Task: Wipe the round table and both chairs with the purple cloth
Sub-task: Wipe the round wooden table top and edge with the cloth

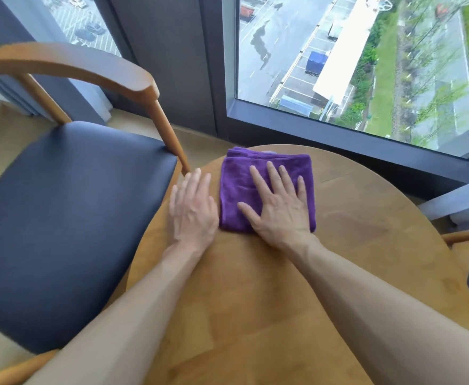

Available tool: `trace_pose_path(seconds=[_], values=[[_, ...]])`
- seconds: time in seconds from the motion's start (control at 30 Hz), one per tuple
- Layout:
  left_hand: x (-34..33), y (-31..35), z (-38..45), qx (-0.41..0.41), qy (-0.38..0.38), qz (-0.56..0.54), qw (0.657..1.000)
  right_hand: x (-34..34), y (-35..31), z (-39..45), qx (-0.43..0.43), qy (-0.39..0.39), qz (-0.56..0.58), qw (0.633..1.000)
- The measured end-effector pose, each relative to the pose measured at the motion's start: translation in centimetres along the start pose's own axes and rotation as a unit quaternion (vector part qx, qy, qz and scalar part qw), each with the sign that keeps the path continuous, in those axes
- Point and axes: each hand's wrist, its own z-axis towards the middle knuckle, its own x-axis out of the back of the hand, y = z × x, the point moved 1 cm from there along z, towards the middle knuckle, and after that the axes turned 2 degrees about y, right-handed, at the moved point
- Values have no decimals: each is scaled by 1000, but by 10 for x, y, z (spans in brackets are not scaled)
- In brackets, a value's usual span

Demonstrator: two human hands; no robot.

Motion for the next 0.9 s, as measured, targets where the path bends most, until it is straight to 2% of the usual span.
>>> trace_pose_path(seconds=[0.17,0.27,0.37,0.47,0.63,0.9], values=[[-2,-31,-2,17,14,-12,1000,-22,-53,26,69,17,-23,997],[-11,-27,-4,16,34,8,999,-21,-54,43,113,32,-36,992],[-17,-18,2,1,33,62,998,-20,-43,59,98,31,-56,993],[-29,0,18,-52,-3,86,995,-12,-19,75,55,27,-45,997],[-45,21,30,-61,-37,137,988,-1,57,77,-51,33,-34,998],[-43,28,28,-50,-44,160,985,19,190,-6,-271,34,-13,962]])
